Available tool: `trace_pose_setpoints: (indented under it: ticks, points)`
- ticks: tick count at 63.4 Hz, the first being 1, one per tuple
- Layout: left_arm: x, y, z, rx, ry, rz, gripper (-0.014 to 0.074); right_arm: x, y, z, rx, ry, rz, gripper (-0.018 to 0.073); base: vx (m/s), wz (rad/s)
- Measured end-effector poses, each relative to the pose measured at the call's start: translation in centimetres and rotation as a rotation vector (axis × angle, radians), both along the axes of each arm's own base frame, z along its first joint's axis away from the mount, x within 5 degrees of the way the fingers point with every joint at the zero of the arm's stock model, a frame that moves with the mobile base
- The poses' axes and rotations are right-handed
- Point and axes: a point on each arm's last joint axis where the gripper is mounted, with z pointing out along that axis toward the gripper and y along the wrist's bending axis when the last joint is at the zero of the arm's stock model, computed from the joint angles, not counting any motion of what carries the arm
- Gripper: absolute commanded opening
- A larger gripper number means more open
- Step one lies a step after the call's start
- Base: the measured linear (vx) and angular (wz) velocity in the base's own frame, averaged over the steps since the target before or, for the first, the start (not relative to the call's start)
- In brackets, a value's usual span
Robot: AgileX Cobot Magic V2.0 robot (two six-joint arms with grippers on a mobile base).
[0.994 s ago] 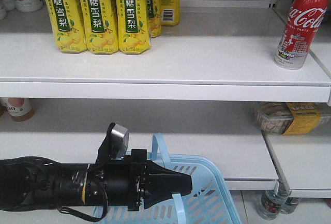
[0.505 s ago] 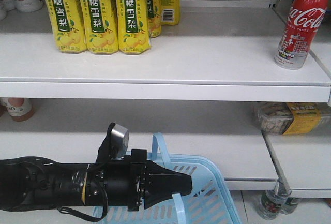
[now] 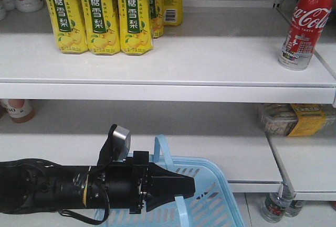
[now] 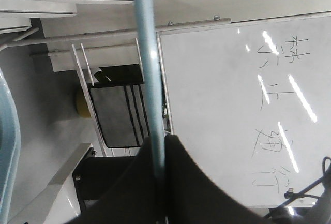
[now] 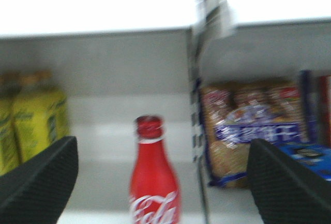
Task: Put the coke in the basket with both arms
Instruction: 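Reach the right gripper toward the red Coca-Cola bottle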
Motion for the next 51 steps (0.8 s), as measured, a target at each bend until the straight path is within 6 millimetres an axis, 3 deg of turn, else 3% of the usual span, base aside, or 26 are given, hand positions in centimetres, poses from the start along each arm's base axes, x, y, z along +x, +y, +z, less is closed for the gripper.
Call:
trace_pose_setpoints:
  ticks: [11, 26, 44, 51]
  points:
    - [0.0, 0.0, 0.0, 0.000, 0.000, 0.000, -0.0006, 3.0, 2.6, -1.8, -0.142, 0.147, 0.070, 0.0604, 0.00, 0.00]
    - [0.0, 0.0, 0.0, -0.001, 0.000, 0.000, -0.0006, 5.5, 3.2, -3.5, -0.212, 0.219, 0.047, 0.0594, 0.00, 0.00]
    - [0.0, 0.0, 0.0, -0.001, 0.000, -0.001, -0.0006, 5.9, 2.9, -1.2, -0.165, 0.148, -0.008, 0.0594, 0.00, 0.00]
    - [0.0, 0.0, 0.0, -0.001, 0.000, -0.001, -0.0006, 6.5, 3.0, -1.1, -0.151, 0.153, -0.012, 0.0594, 0.00, 0.00]
